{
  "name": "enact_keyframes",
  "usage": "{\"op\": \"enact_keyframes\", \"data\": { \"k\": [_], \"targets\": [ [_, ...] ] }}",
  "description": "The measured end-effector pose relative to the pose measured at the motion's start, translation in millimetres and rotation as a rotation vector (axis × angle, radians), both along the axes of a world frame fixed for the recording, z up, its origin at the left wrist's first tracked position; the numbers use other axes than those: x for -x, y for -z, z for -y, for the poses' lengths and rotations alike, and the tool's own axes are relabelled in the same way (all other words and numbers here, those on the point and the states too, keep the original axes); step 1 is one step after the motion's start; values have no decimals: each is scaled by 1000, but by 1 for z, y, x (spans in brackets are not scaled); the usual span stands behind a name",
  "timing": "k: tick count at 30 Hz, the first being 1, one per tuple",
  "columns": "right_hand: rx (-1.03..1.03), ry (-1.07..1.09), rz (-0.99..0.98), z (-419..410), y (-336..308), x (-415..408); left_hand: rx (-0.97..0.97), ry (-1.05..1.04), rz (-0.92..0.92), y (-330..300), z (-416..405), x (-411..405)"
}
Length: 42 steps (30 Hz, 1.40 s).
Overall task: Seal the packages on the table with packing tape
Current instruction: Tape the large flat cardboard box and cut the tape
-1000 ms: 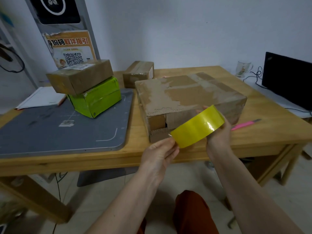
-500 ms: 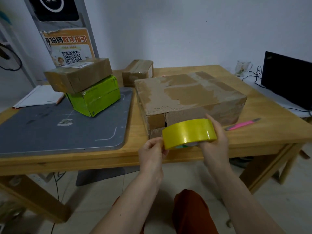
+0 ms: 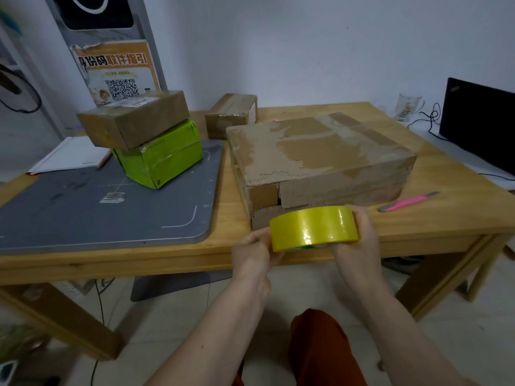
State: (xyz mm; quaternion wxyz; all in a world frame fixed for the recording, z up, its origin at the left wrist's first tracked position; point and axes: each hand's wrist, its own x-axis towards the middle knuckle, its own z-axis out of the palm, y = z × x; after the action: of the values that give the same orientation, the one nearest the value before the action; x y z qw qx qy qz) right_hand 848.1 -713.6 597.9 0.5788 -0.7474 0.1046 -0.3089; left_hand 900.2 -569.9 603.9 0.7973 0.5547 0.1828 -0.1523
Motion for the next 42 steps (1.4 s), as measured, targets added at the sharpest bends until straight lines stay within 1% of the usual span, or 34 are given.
{"op": "enact_keyframes", "data": {
  "k": [5, 8, 11, 13, 16, 21, 27, 33, 38, 42],
  "targets": [
    [233, -256, -115, 3, -9, 9, -284, -41, 166, 9, -8, -6],
    [408, -333, -144, 4, -15, 14, -355, -89, 264, 10, -9, -10],
    [622, -332, -219, 1, -19, 15, -382, -170, 424, 8, -9, -12],
    [667, -325, -266, -3, -20, 16, -422, -174, 512, 9, -10, -13],
    [763, -316, -276, -8, -22, 16, -502, -146, 562, 12, -11, -13],
    [929, -318, -260, -8, -28, 13, -506, -226, 581, 18, -7, -11],
    [1012, -273, -283, -11, -25, 11, -522, -225, 571, 23, -4, -15],
    [1055, -264, -288, -18, -30, 11, -497, -278, 547, 26, -3, -17],
    [1052, -287, -319, -19, -31, 13, -502, -339, 562, 31, 0, -14],
    [989, -309, -338, -9, -30, 15, -522, -337, 642, 30, 3, -11]
  ]
}}
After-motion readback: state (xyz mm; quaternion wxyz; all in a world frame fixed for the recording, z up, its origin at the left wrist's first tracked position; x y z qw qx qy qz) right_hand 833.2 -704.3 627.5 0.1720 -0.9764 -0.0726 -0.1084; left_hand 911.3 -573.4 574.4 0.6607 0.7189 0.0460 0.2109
